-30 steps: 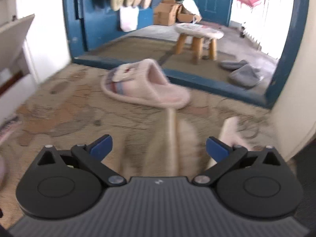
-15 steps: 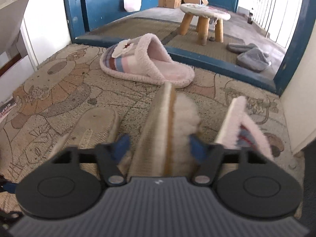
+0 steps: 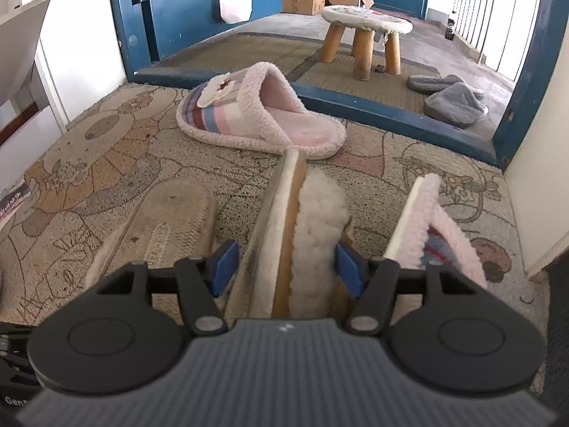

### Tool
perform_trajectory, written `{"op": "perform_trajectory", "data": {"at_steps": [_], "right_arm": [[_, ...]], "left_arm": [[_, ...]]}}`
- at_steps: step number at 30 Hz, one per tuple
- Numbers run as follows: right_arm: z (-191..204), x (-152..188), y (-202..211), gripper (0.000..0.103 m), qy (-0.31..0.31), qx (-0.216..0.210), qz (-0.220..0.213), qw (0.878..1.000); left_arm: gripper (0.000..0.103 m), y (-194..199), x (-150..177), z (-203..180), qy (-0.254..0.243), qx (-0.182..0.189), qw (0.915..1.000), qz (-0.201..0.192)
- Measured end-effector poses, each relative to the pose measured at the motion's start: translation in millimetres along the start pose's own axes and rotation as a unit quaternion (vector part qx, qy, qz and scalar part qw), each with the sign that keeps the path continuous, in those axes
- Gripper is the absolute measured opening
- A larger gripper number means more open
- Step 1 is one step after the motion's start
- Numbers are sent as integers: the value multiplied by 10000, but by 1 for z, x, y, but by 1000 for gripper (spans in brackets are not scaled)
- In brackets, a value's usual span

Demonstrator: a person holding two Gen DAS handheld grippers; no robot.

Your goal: Organize scattered shoes

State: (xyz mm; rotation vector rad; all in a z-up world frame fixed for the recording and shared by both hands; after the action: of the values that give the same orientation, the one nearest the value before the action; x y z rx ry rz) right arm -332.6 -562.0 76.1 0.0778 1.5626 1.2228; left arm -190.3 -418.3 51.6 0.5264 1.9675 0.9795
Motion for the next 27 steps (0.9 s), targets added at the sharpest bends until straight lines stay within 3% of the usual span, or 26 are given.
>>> {"op": "perform_trajectory", "data": {"at_steps": [2, 4, 9, 11, 13, 15, 19, 21, 23, 25, 27], "right_arm": [[2, 1, -1, 71, 4, -45, -16, 10000], [4, 1, -2, 73, 5, -78, -24, 10000], [10, 0, -4, 76, -21, -200, -19, 9998], [11, 0, -4, 78, -51, -211, -25, 9998], [10, 0, -3, 81, -58, -191, -22, 9998], [10, 1, -3, 83, -35, -149, 1, 9999], [9, 3, -2, 83, 38, -70, 12, 10000], [12, 3, -3, 80, 139, -29, 27, 9999], [15, 3, -5, 67, 227, -13, 44, 9997], [17, 2, -6, 53, 195, -88, 29, 9998], [18, 3, -5, 52, 136, -122, 2, 9998]], "left_arm": [[44, 22, -7, -8, -362, -370, 9974, -494], [43, 32, -12, -13, -635, -581, 9938, -705], [44, 21, -11, 0, -251, -164, 9990, -326], [47, 17, -12, 1, -203, -62, 9993, -304], [59, 4, -14, 3, -99, 31, 9999, -88], [61, -8, -15, 7, 82, 51, 9999, 58], [54, -9, -15, 9, 59, 52, 9996, -255], [50, -2, -17, 6, -44, -11, 9992, -391], [46, 7, -20, 6, -59, -123, 9986, -502], [42, 23, -24, 3, -277, -496, 9954, -765], [39, 41, -27, 0, -719, -1097, 9842, -1188]]}}
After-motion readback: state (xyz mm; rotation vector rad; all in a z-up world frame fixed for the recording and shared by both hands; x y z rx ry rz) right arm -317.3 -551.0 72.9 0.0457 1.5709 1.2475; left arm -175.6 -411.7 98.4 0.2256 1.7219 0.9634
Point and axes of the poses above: each gripper's, at about its wrist camera, not at the fingertips, and y roughly against the way its jaws point, z to its left, x to its underside, the point moved 2 cm from there along -y, roughly the way its jaws point, and after that the axes turned 10 degrees about -x, right-handed, at the moved point
